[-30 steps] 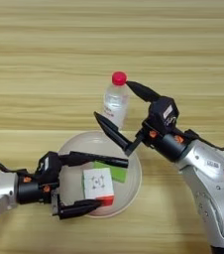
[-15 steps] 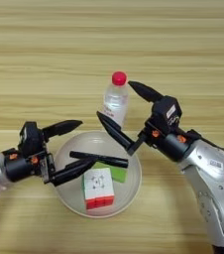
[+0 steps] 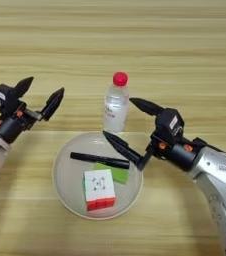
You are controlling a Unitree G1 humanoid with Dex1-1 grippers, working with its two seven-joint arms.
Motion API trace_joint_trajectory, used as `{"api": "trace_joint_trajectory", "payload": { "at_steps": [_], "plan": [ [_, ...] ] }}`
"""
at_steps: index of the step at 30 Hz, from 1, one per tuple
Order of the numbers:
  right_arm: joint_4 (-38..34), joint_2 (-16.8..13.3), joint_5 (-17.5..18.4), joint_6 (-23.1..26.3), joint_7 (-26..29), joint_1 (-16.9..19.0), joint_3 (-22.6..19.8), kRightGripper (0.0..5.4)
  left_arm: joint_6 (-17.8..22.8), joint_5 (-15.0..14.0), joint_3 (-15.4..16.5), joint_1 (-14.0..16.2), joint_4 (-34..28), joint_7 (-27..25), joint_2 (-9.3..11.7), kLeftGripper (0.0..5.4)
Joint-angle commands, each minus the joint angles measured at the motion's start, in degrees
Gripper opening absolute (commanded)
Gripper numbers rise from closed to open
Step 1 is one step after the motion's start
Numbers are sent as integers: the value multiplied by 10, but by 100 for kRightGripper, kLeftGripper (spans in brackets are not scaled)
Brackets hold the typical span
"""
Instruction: Move the objects on the table
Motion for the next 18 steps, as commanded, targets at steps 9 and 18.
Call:
{"api": "trace_joint_trajectory", "payload": {
  "at_steps": [9,18],
  "plan": [
    [21,-71,-3,16,116,16,65,540,-58,94,49,-38,115,138,-13,538],
    [68,-100,0,41,207,-29,116,540,-77,91,67,-16,110,167,-31,538]
  ]
}}
